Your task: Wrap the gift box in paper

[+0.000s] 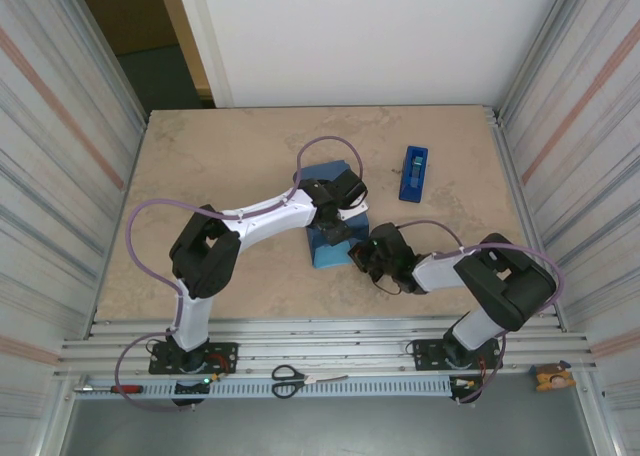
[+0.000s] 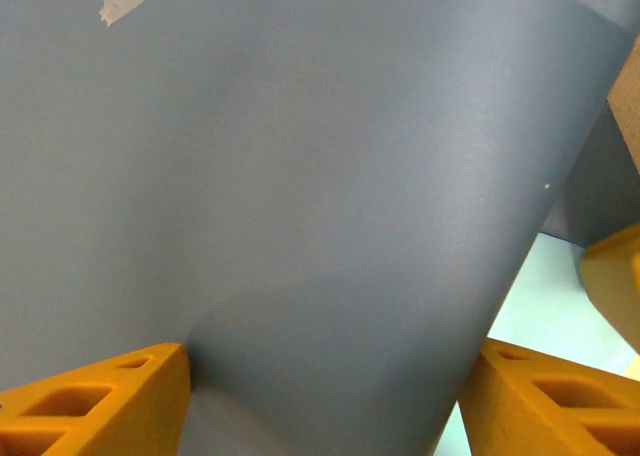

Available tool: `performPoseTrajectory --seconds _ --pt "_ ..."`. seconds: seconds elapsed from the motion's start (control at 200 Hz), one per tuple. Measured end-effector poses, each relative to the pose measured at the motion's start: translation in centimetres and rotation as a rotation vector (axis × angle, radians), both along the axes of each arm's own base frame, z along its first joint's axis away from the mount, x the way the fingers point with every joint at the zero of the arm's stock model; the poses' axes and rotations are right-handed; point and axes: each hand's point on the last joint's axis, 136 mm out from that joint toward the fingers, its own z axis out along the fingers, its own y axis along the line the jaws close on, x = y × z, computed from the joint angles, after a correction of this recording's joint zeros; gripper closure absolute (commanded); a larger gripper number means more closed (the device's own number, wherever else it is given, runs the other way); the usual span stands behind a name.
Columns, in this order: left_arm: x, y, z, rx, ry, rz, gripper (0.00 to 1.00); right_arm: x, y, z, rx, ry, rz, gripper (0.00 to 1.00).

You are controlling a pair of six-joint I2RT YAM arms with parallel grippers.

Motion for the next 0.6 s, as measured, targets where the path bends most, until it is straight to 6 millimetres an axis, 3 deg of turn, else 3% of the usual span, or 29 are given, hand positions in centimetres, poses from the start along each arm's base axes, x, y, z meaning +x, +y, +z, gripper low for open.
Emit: performPoseTrajectory --seconds 0.13,0.266,0.451,0.601 --pt "0.0 0.0 0.0 0.001 0.001 0.000 0.30 -0.8 0.7 0.1 0.016 -0.012 0.023 1.00" --pt "0.0 0.0 0.0 0.001 0.001 0.000 0.30 -0.9 0.0 0.5 0.006 -0.016 0.013 0.99" --pt "0.0 0.0 0.0 0.001 0.001 0.000 0.30 1.4 -4.1 3.6 -0.011 -0.085 -0.072 0.99" --pt "0.0 0.0 -0.1 0.012 0.009 0.000 0.30 2.5 -6.9 2.8 -0.045 -0.061 -0.108 1.00"
